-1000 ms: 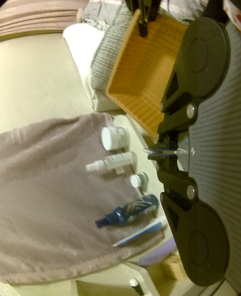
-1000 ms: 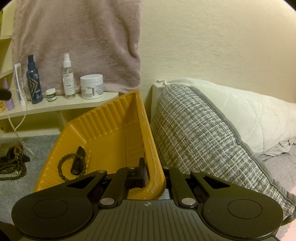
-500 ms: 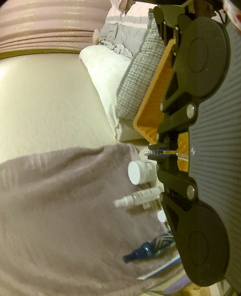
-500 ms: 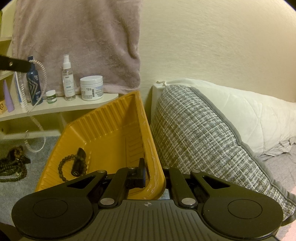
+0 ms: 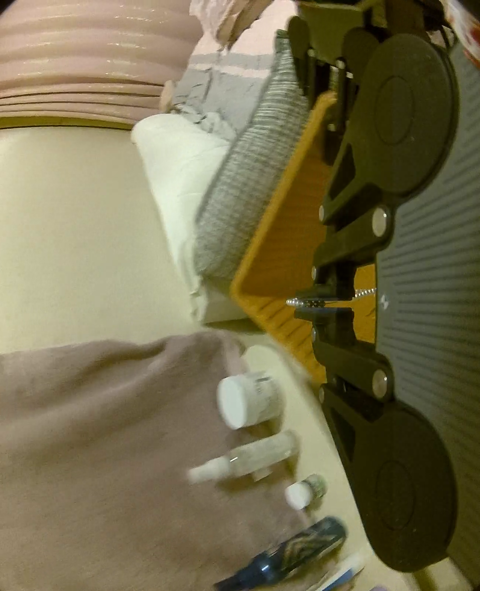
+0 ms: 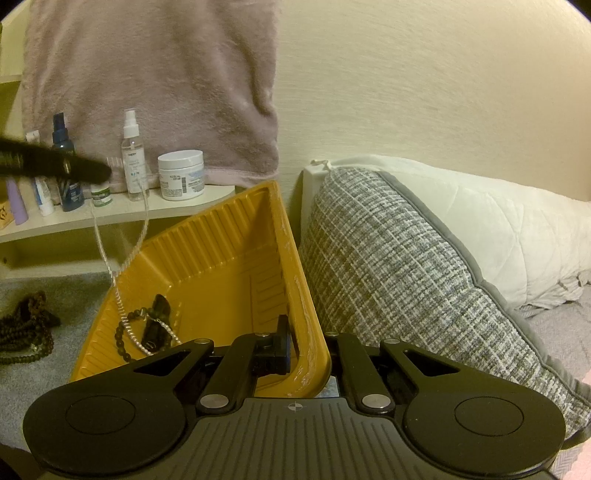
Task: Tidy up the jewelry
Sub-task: 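Carry the pearl necklace into the orange tray and open the left gripper, then grasp the long brown bead necklace with the left gripper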
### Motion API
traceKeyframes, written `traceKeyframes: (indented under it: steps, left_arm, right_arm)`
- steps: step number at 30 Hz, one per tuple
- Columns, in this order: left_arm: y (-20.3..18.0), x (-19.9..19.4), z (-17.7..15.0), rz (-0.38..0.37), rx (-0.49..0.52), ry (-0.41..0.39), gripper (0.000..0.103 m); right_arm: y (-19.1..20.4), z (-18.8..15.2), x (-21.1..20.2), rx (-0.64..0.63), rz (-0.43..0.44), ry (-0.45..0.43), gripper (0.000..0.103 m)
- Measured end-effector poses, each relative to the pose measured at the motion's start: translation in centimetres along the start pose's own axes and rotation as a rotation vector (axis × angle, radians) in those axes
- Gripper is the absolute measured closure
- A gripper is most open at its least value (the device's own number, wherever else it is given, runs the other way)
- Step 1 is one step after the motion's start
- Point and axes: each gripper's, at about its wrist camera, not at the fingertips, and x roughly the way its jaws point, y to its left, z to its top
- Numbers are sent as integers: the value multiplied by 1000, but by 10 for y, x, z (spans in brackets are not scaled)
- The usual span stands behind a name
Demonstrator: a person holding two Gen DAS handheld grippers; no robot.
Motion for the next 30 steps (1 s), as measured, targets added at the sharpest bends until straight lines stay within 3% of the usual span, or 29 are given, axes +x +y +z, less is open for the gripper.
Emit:
traceKeyframes:
  steps: [7, 19, 25, 30]
  left_arm:
    - [2, 17, -18, 5, -18, 53, 101]
    - [6, 23, -16, -14, -56, 58, 97]
    - [14, 10, -19, 46, -49, 40, 86]
    - [26, -10, -35, 159, -54, 38, 71]
  right_arm:
    - [-1, -1, 0, 4, 0, 1, 97]
    - [-2, -1, 1, 2, 1, 0, 97]
    - [-2, -1, 1, 2, 1, -1, 97]
    - [-2, -1, 1, 3, 1, -1, 97]
